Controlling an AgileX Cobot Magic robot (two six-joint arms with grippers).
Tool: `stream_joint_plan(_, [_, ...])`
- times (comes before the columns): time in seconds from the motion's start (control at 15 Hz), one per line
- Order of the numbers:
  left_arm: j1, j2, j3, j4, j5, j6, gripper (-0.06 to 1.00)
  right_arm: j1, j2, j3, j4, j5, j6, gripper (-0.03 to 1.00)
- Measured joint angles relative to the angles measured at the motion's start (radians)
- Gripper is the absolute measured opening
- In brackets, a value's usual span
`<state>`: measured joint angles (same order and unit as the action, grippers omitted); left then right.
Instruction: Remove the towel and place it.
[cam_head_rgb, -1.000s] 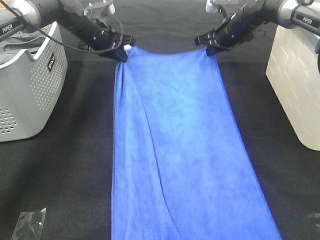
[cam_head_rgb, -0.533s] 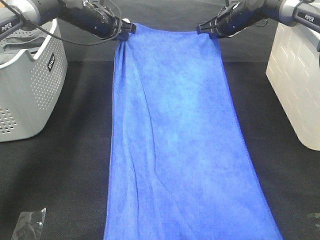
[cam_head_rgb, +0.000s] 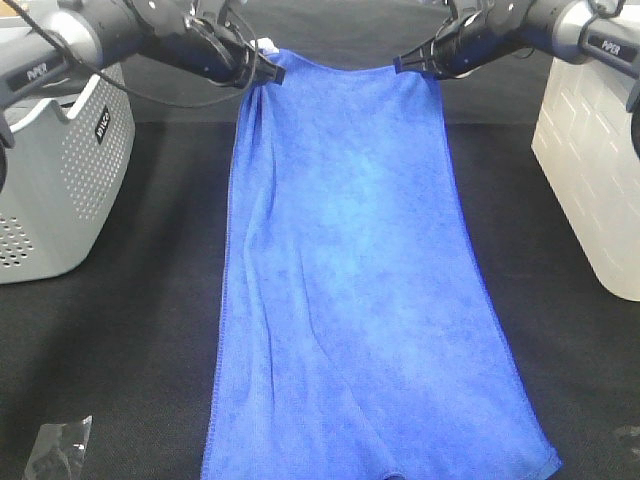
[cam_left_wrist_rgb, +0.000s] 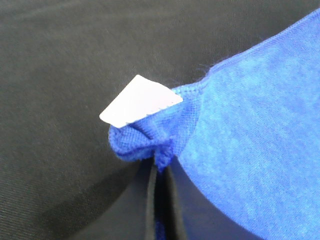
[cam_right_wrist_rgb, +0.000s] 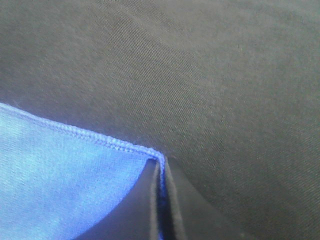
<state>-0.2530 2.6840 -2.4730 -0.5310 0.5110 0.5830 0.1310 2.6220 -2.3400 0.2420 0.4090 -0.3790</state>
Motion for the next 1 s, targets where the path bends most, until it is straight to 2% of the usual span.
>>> stream_joint_plan(0.2, [0.0, 0.024, 0.0, -0.001, -0.054, 0.0, 0.02, 0.0, 0.014, 0.0, -0.014, -0.042, 0.0, 0.03])
stream_joint_plan(0.73, [0.0, 0.077, 0.0, -0.007, -0.09, 0.0, 0.02, 0.0, 0.085, 0.0, -0.014, -0.076, 0.0, 0.03])
stream_joint_plan(0.8, [0.0, 0.084, 0.0, -0.007, -0.093, 0.0, 0.02, 0.0, 0.09, 0.0, -0.013, -0.079, 0.0, 0.06])
stream_joint_plan(0.93, [0.0, 0.095, 0.0, -0.007, -0.094, 0.0, 0.04, 0.0, 0.097, 0.0, -0.013, -0.08, 0.0, 0.3])
stream_joint_plan(1.0, [0.0, 0.096, 0.0, -0.007, -0.094, 0.0, 0.12, 0.0, 0.098, 0.0, -0.013, -0.08, 0.0, 0.52])
